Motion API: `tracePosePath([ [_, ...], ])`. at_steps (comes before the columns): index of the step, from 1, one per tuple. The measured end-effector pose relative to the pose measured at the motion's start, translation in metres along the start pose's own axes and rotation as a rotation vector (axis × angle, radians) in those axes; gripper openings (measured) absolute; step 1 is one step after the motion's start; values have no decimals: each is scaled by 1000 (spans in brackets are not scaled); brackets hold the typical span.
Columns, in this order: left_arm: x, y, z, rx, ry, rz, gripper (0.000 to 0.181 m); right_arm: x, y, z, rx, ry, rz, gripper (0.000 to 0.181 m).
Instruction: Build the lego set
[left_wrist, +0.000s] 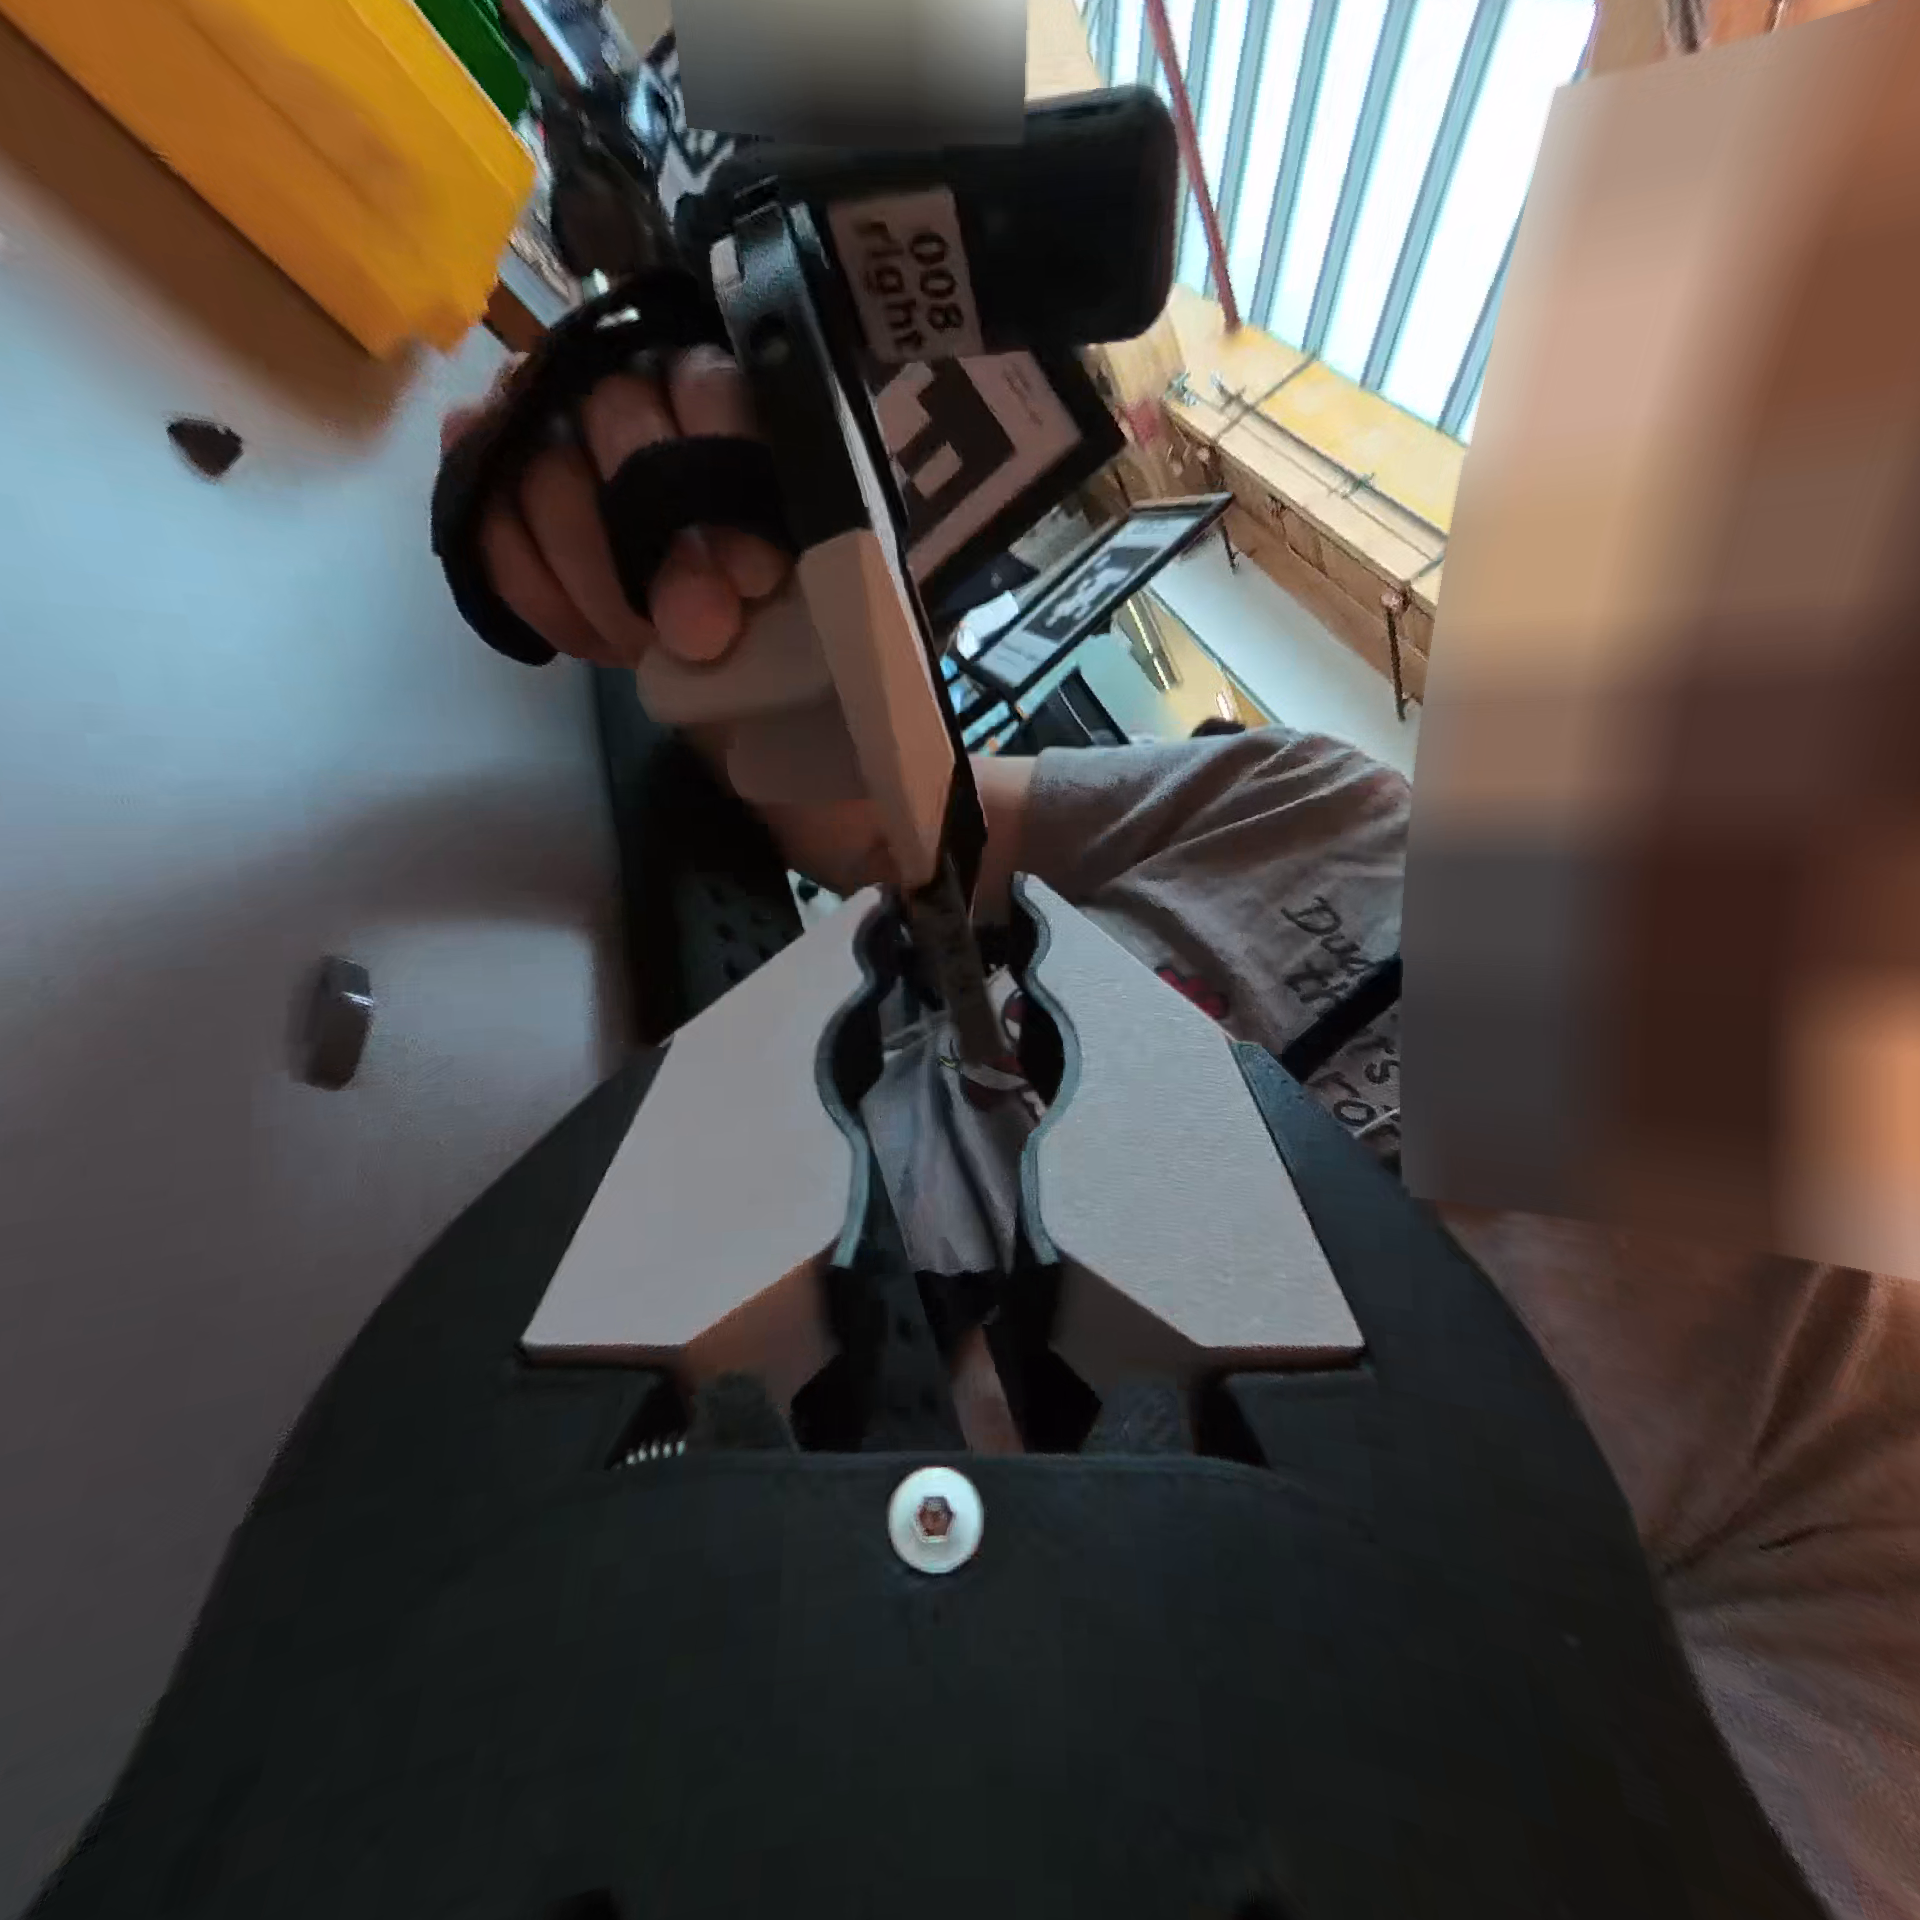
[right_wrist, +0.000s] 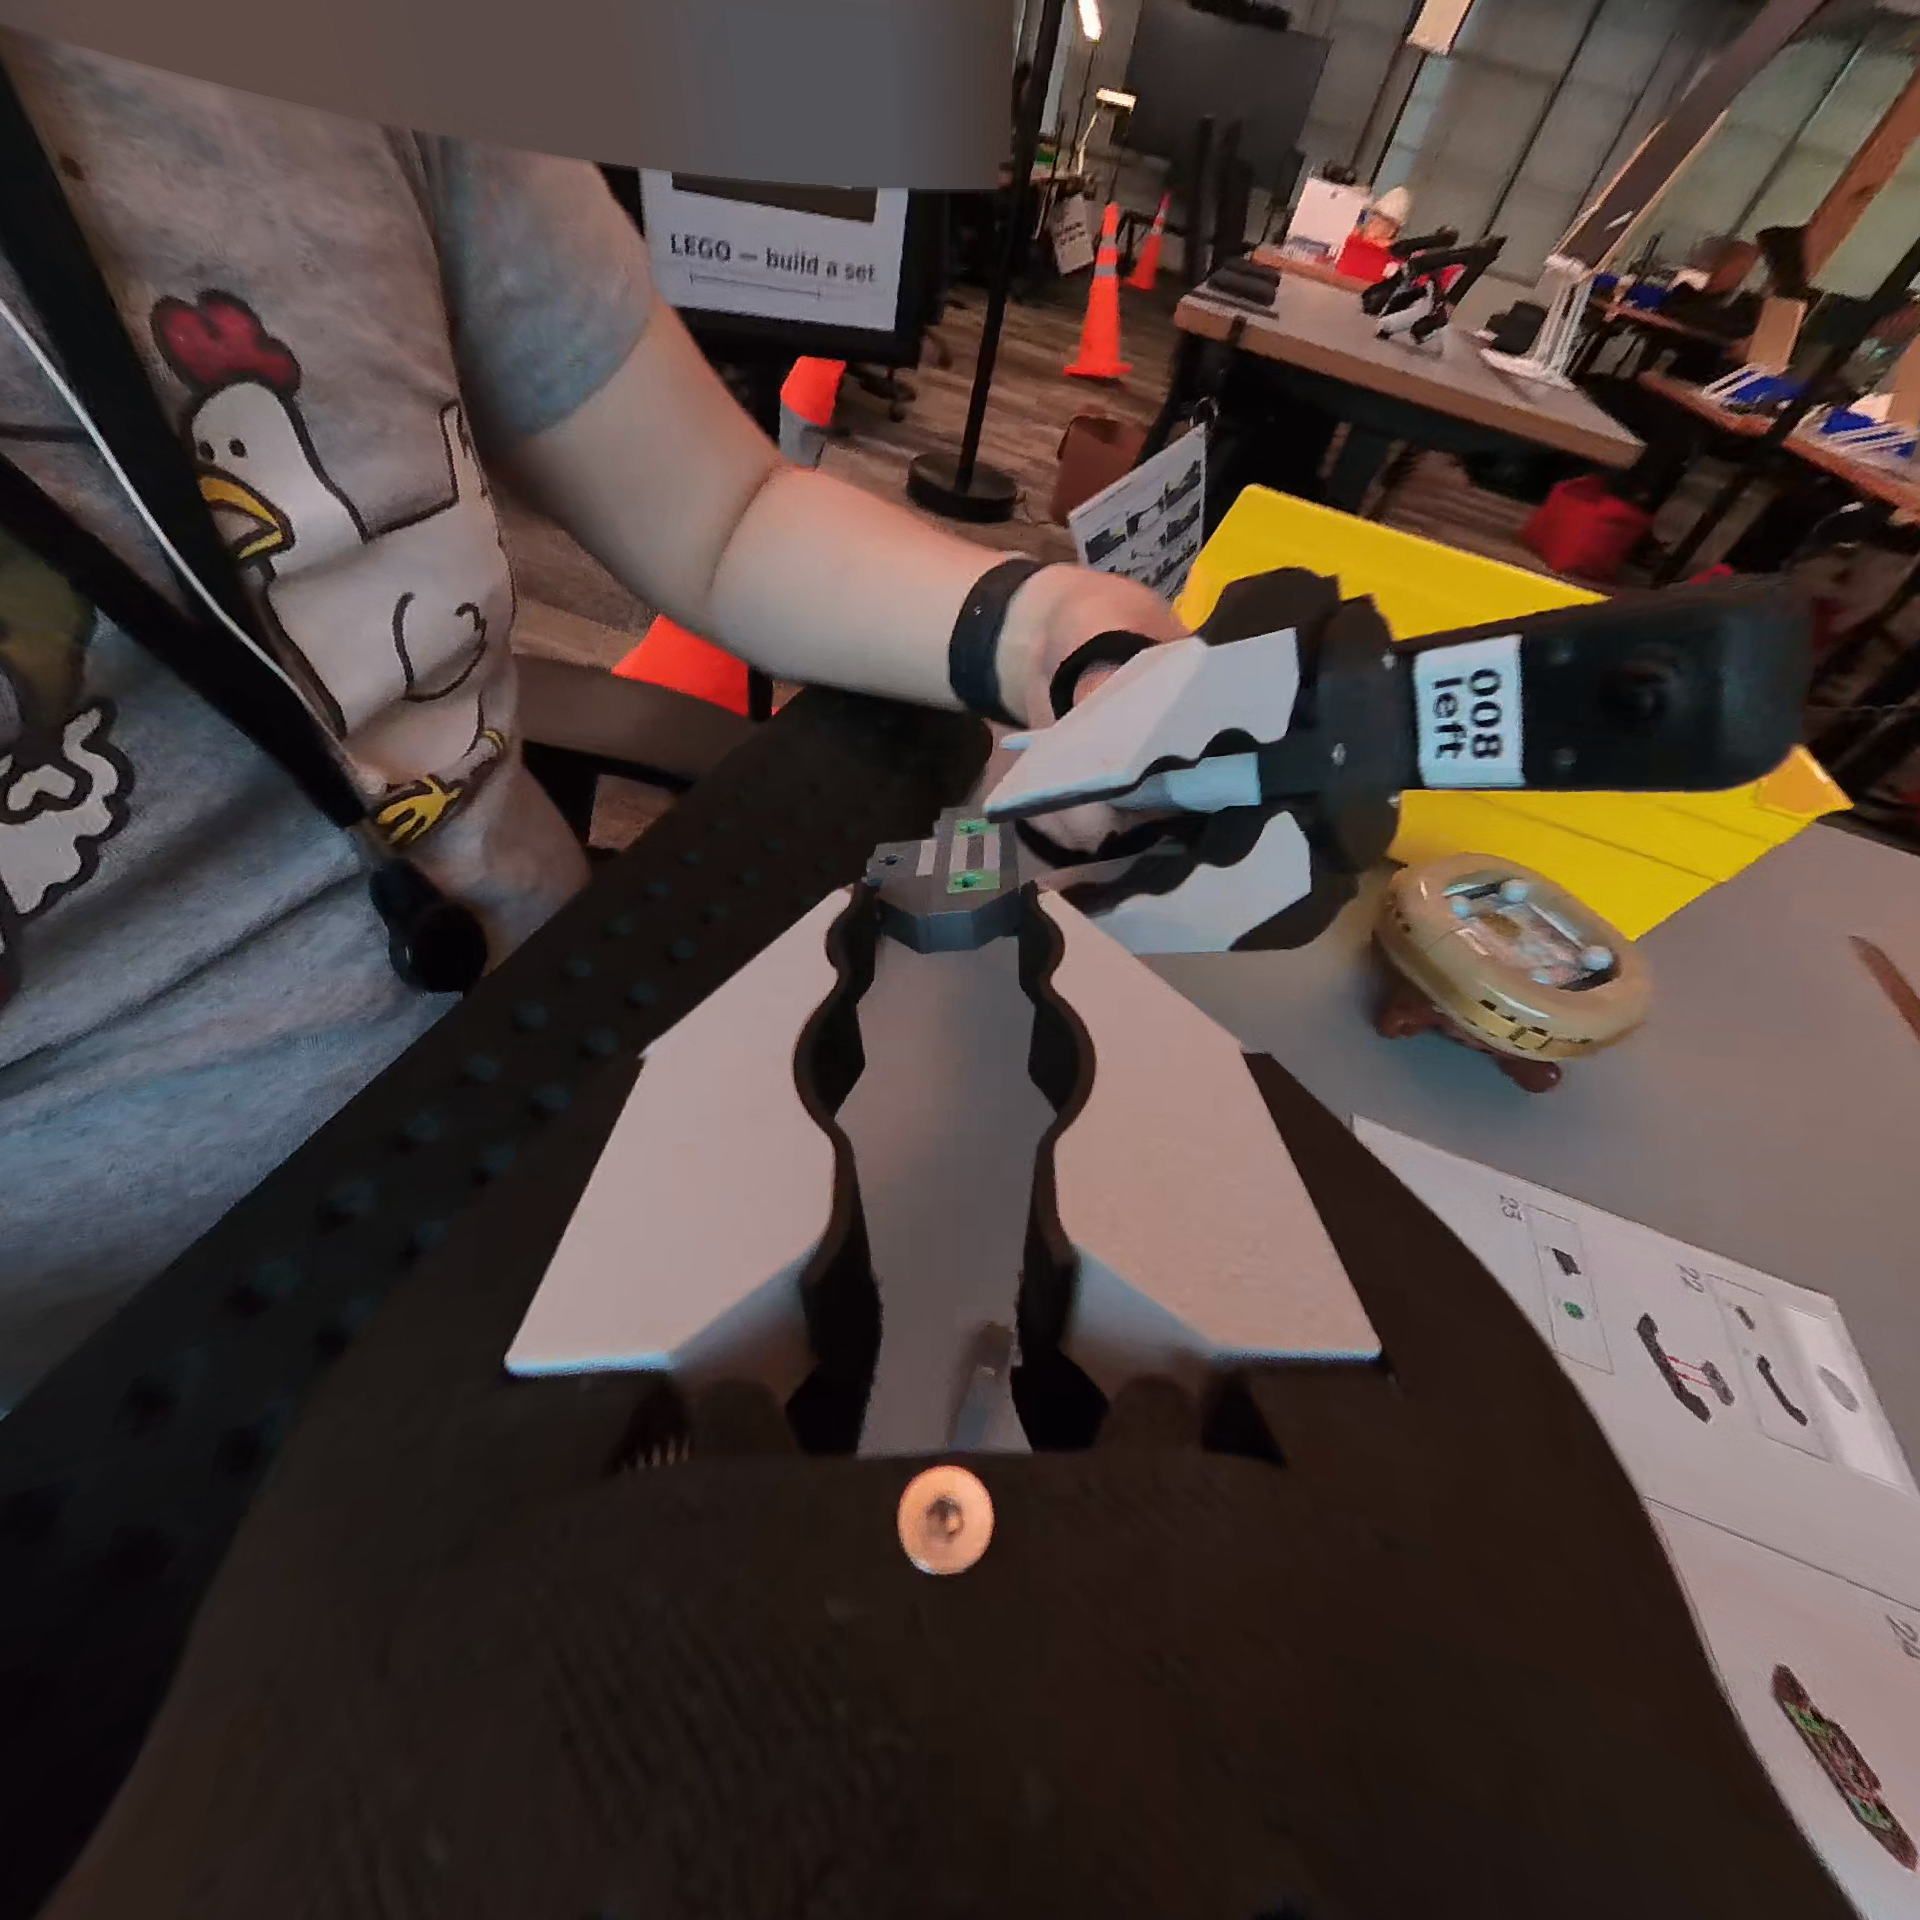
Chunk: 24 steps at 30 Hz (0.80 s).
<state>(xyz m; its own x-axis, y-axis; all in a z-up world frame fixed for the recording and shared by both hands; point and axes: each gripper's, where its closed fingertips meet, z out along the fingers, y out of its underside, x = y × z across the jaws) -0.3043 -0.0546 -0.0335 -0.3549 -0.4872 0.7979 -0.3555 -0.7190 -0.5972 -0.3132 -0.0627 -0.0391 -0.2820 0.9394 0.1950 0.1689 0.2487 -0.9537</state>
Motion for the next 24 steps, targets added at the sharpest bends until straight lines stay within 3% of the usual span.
tracePosePath([
  [4,-9,17,10,-154,-35,-50,22,0,6,0,-26,12,1,26],
  [6,-9,14,13,-145,-14,-56,10,3,5,-3,-9,31,-12,27],
  [7,-11,7,11,-103,-16,-55,9,11,4,-8,5,78,-2,27],
  [9,-16,-16,1,48,-50,-39,9,42,-1,-26,76,255,47,45],
  [11,-19,-44,-16,258,-120,39,9,73,-7,-51,175,416,194,43],
  [13,-11,-76,-42,514,-184,155,8,82,-6,-60,272,395,454,41],
  [15,5,-98,-63,705,-212,261,9,90,-5,-56,397,376,677,22],
  [17,11,-105,-61,746,-252,332,8,91,-14,-45,494,321,761,22],
  [21,8,-105,-41,716,-344,434,8,94,-30,-36,589,313,751,22],
  [24,3,-102,-27,666,-357,445,8,90,-32,-37,604,309,731,9],
])
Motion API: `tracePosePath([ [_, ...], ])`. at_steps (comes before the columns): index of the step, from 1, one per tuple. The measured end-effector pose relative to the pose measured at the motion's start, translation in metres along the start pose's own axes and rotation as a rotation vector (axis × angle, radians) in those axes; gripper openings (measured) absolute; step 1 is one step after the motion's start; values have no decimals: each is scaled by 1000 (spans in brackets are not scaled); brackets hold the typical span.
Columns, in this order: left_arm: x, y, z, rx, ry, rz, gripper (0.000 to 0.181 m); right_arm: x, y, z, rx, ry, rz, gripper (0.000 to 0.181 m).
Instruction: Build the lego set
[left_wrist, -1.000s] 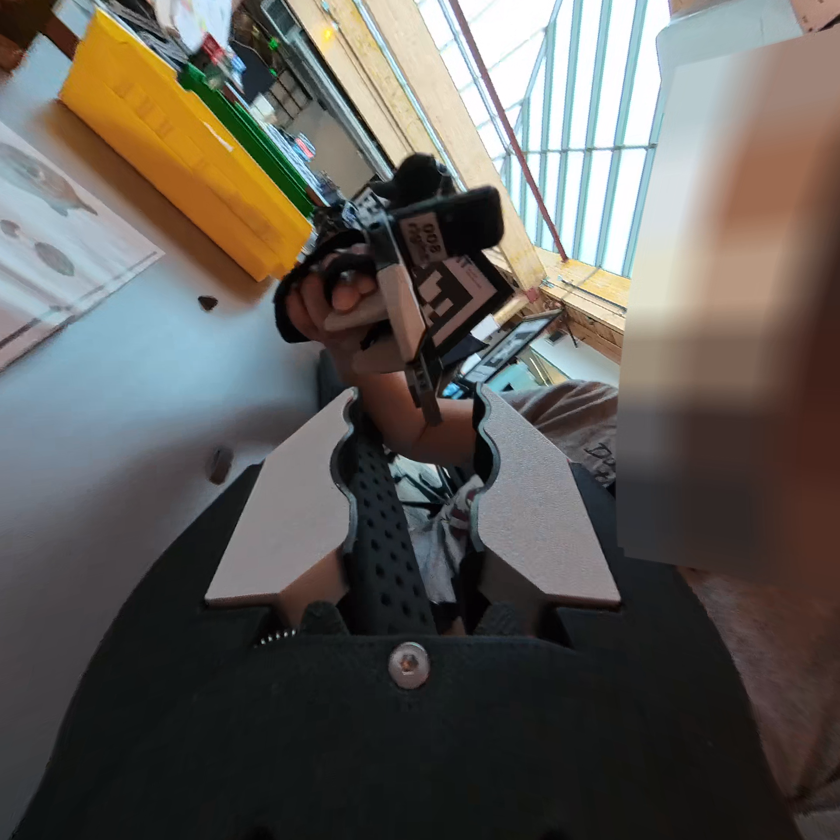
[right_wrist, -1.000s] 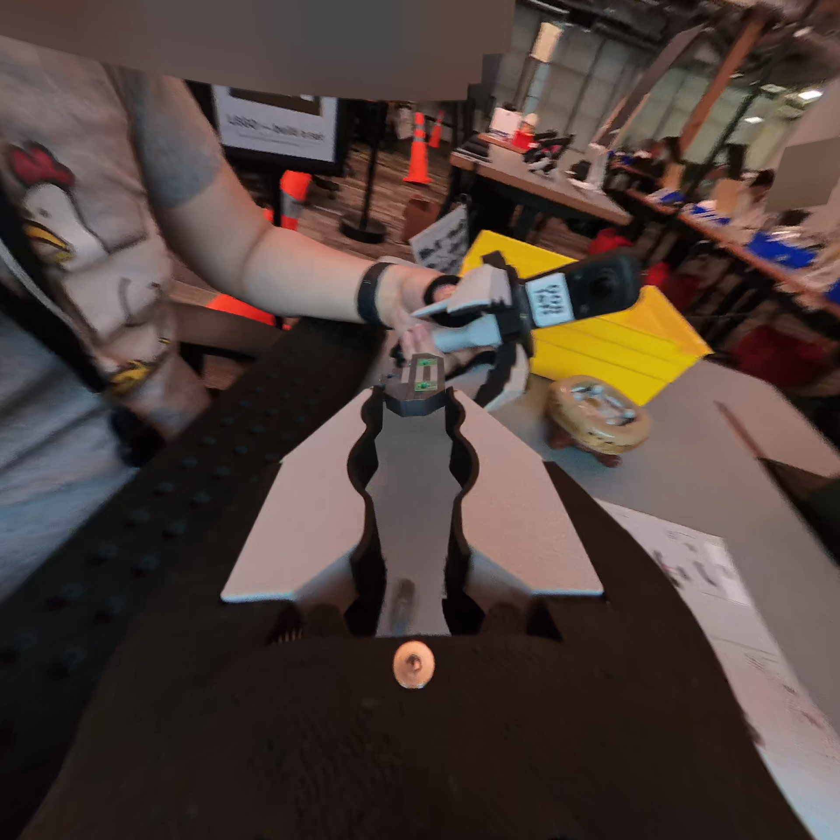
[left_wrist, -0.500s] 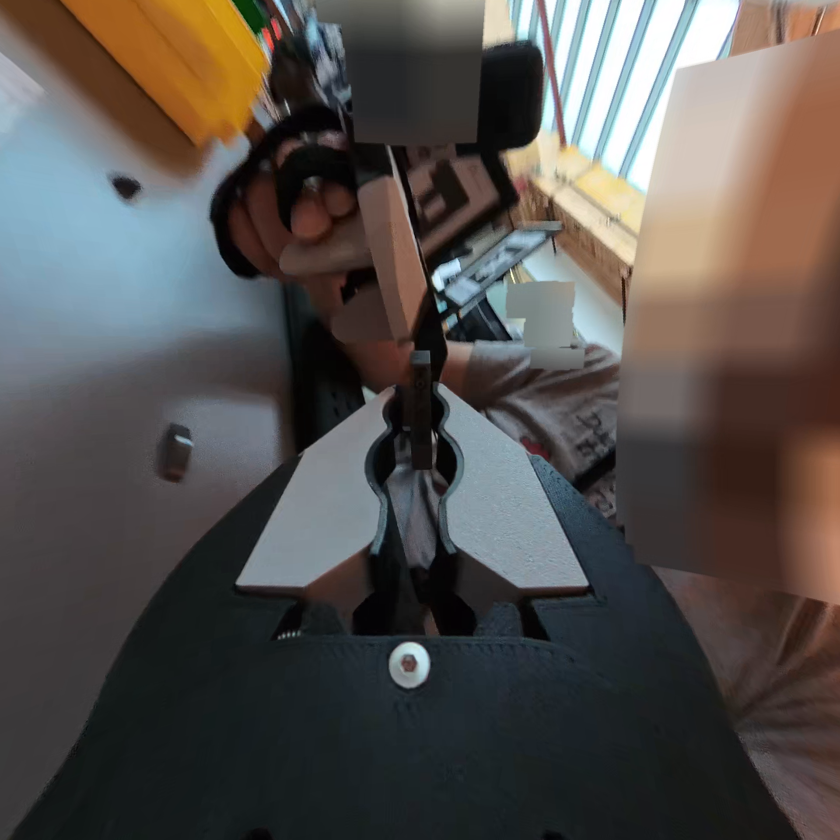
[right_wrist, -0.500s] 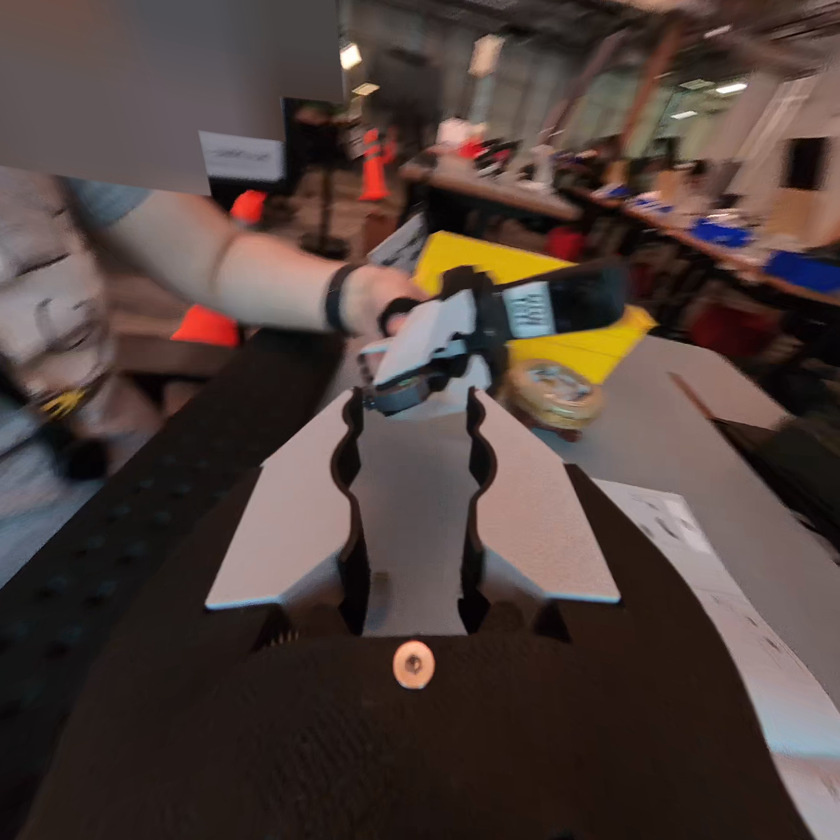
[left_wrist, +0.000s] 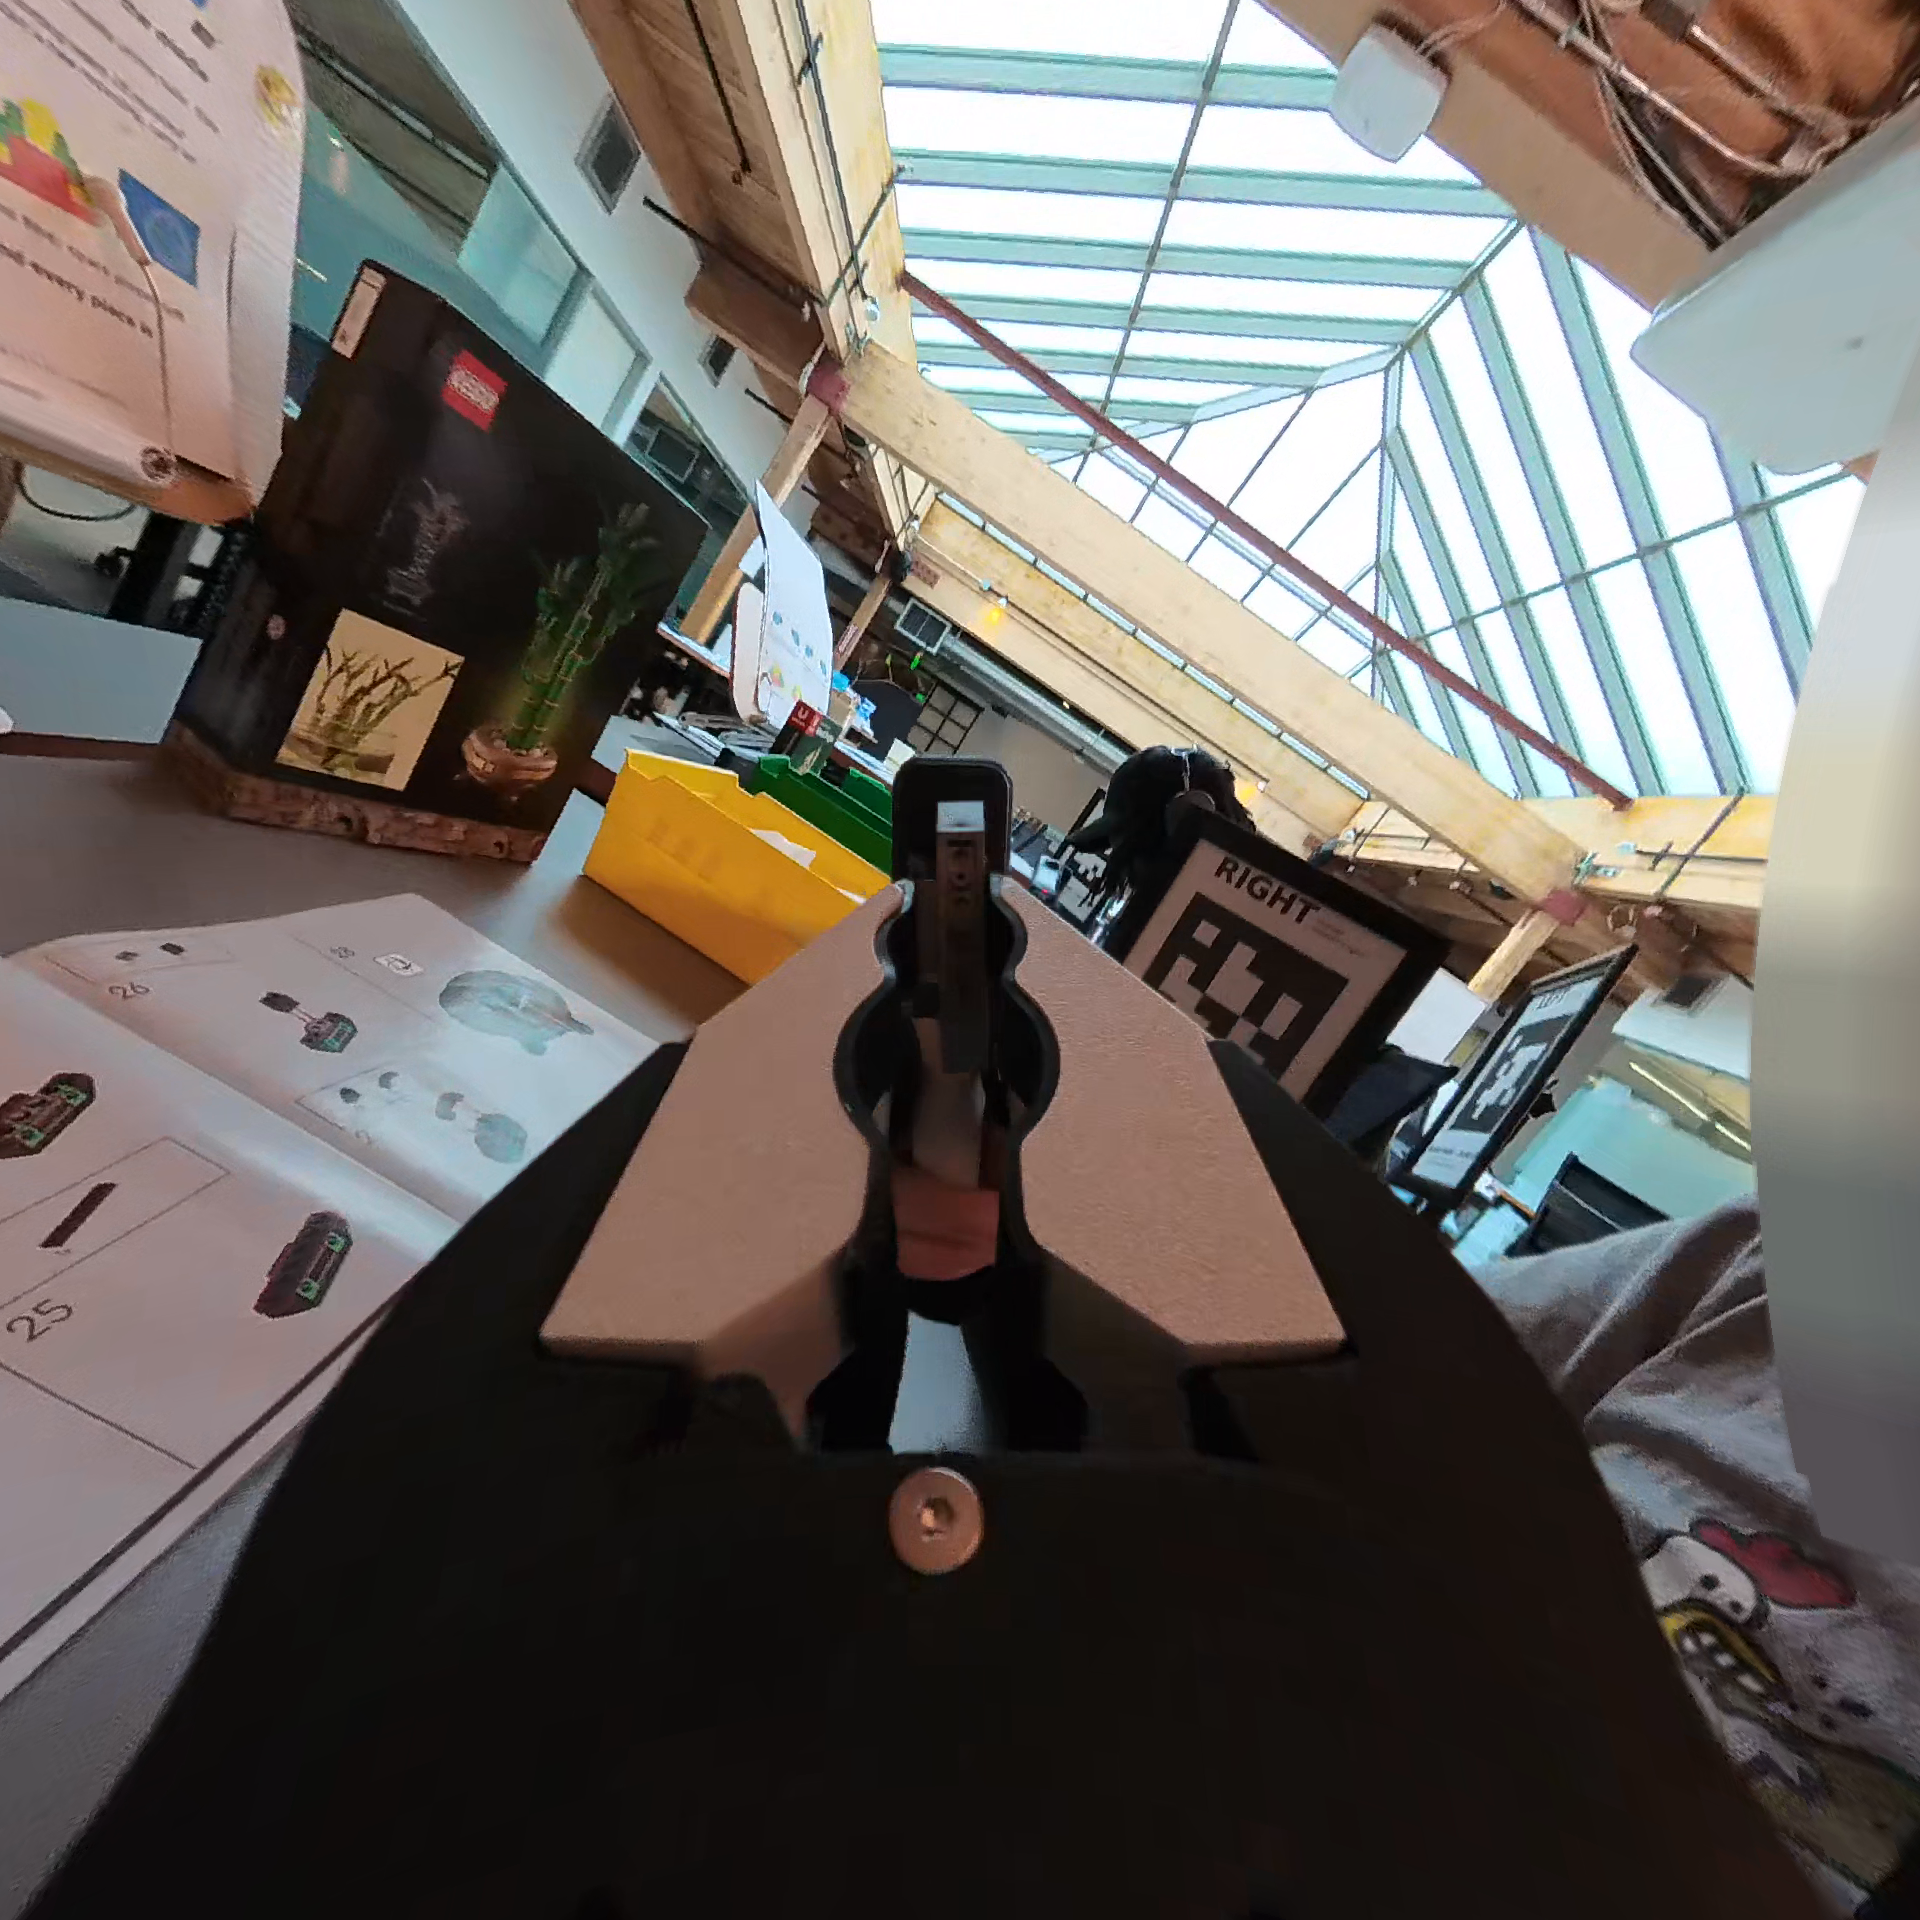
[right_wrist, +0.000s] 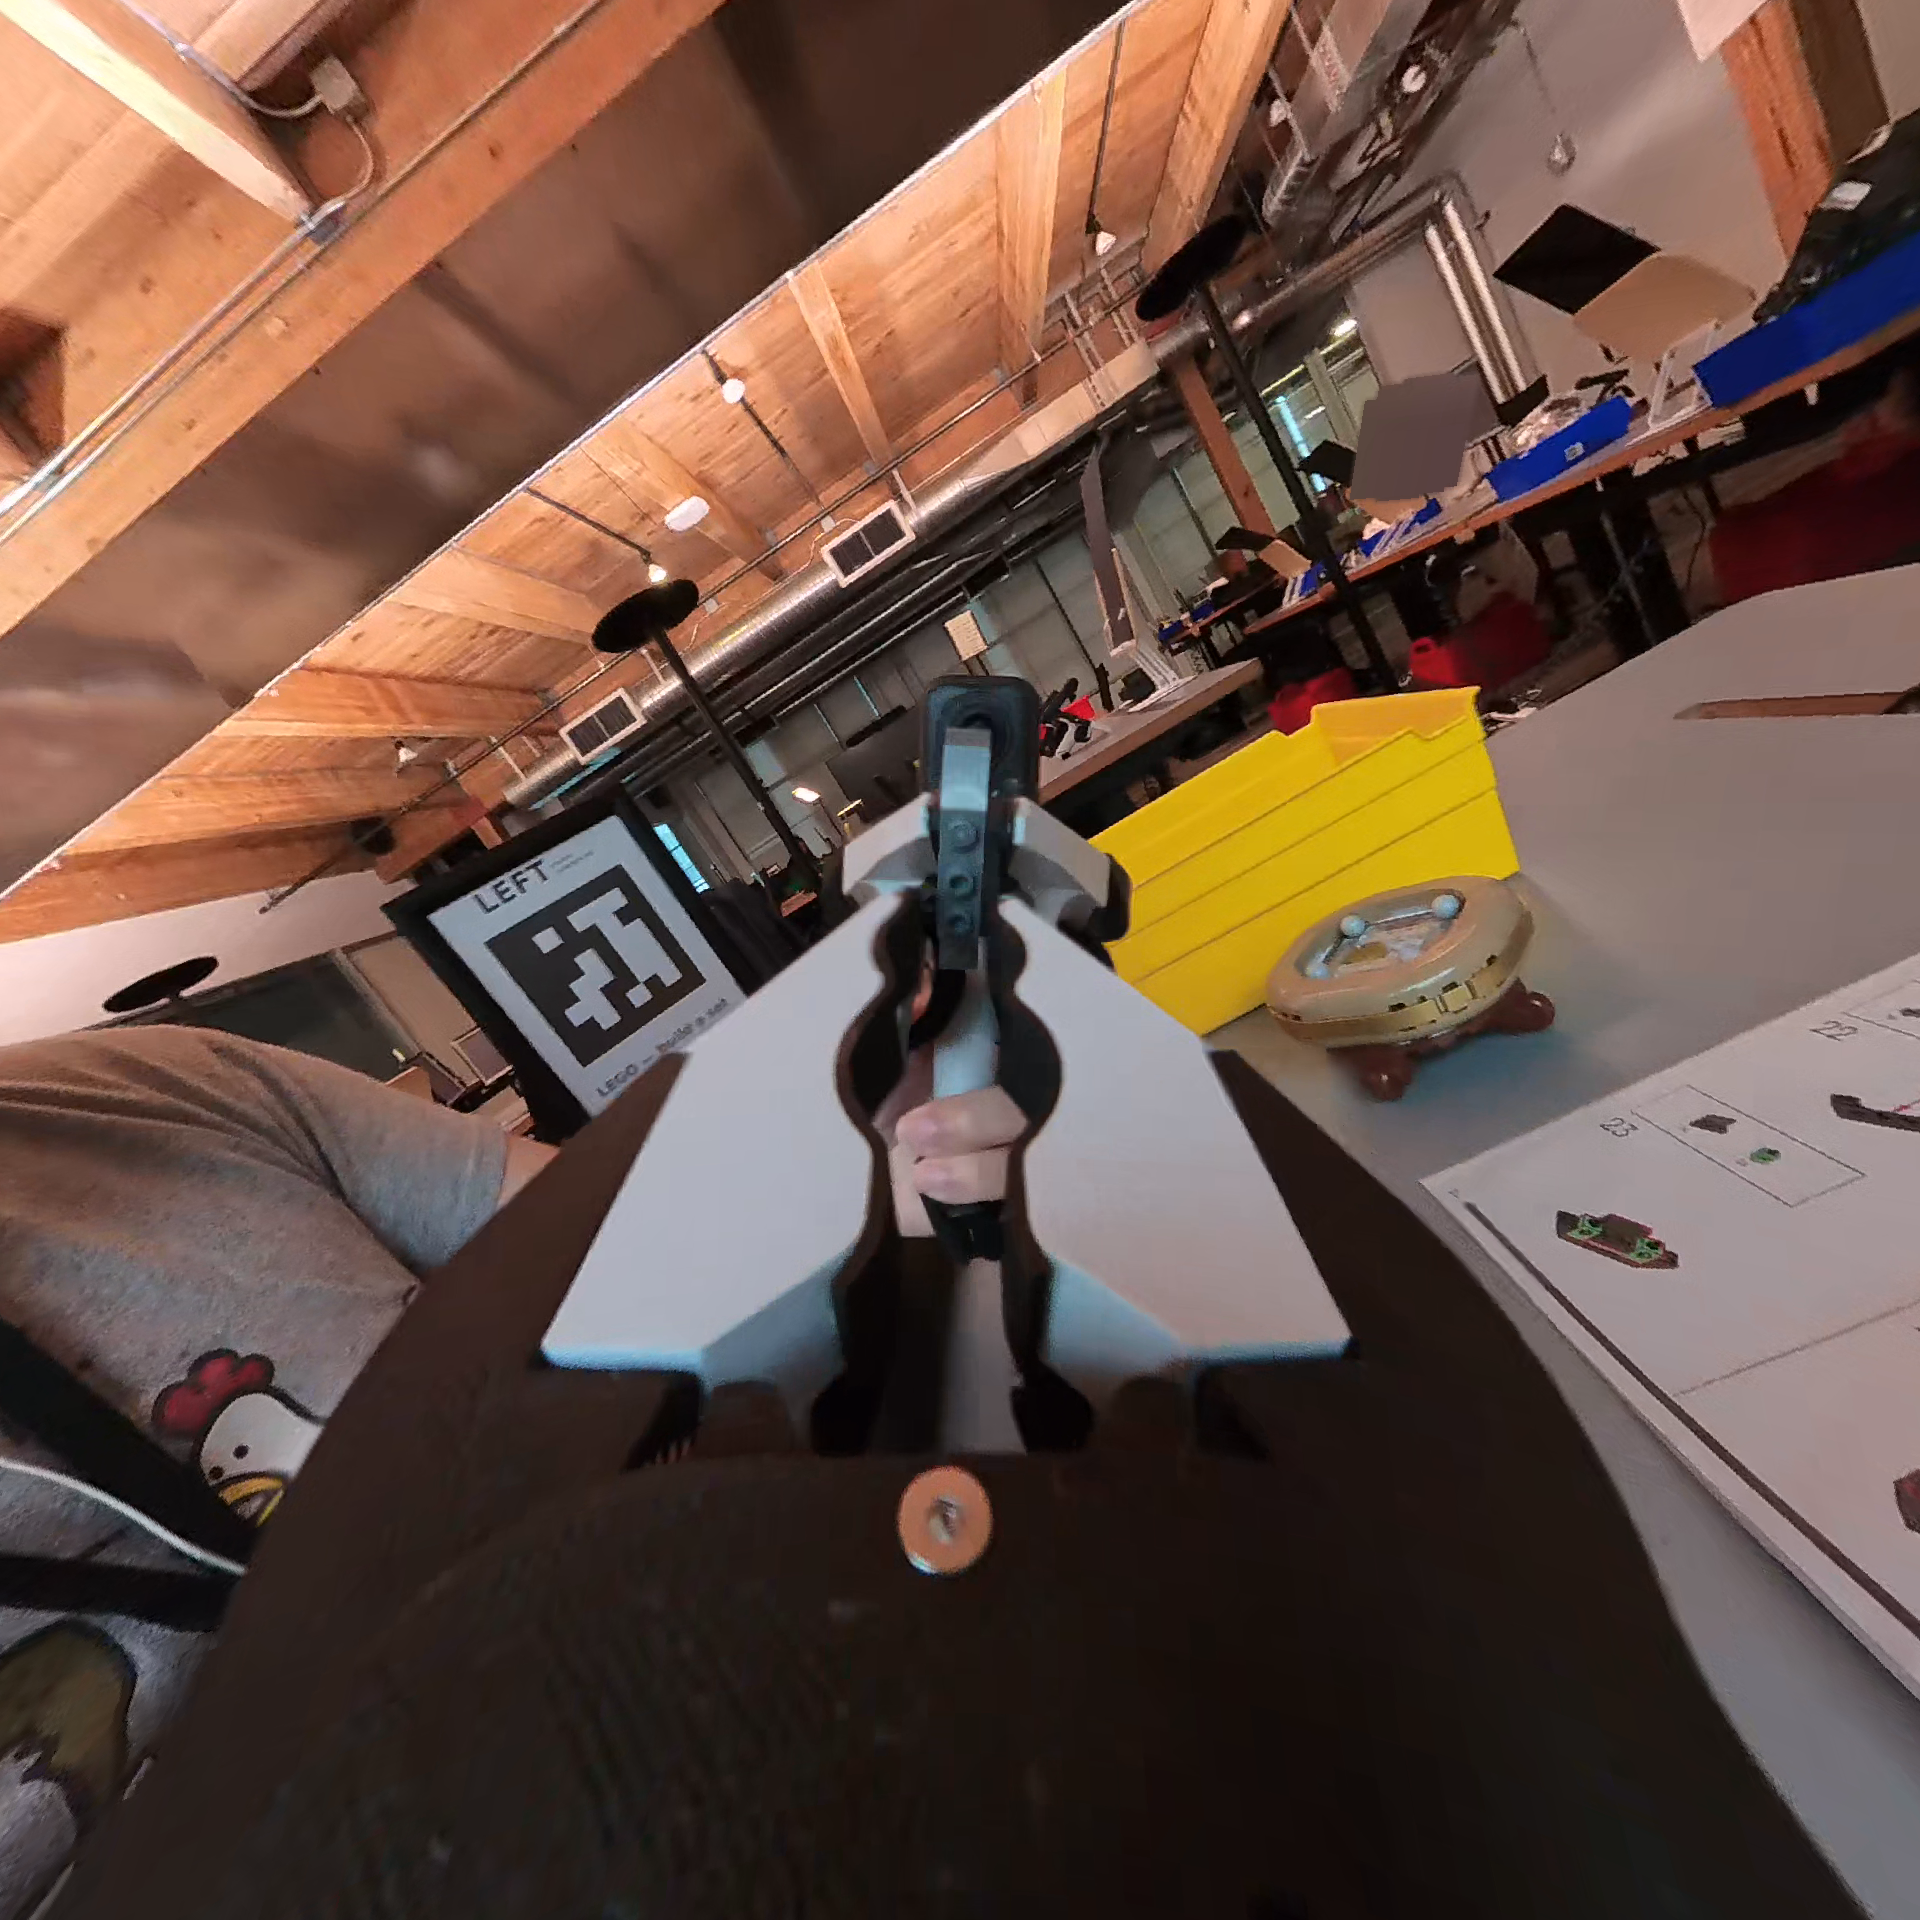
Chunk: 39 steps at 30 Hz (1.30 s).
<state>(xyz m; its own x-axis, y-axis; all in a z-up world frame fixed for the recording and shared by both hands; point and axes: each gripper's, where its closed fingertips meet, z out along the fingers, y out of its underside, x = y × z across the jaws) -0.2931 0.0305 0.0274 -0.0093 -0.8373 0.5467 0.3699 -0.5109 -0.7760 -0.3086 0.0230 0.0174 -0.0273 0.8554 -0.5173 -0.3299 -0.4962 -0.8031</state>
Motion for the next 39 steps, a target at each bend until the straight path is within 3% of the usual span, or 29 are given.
tracePosePath([
  [3,3,3,4,10,28,-14,9,-2,0,-4,-25,-5,-11,6],
  [6,14,7,4,-47,115,-16,15,-11,7,-14,-215,-66,35,6],
  [9,20,19,5,-259,182,-17,26,-15,31,-38,-547,-92,106,6],
  [12,11,33,9,-465,157,-5,23,-6,46,-57,-722,-63,125,7],
  [16,-2,66,8,-747,120,-29,28,6,54,-68,-751,-55,141,7],
  [23,-14,105,8,-920,171,-159,19,16,64,-79,-795,-8,112,6],
  [28,-25,106,10,-915,141,-79,9,23,59,-79,-740,9,59,10],
  [30,-32,93,16,-811,97,-42,9,34,45,-78,-619,71,10,37],
  [31,-34,83,18,-742,81,-36,10,38,40,-78,-569,90,2,40],
  [35,-34,46,23,-489,78,-25,9,44,30,-69,-457,105,-17,33],
  [39,-35,37,23,-431,47,23,9,28,17,-53,-358,6,-40,20],
])
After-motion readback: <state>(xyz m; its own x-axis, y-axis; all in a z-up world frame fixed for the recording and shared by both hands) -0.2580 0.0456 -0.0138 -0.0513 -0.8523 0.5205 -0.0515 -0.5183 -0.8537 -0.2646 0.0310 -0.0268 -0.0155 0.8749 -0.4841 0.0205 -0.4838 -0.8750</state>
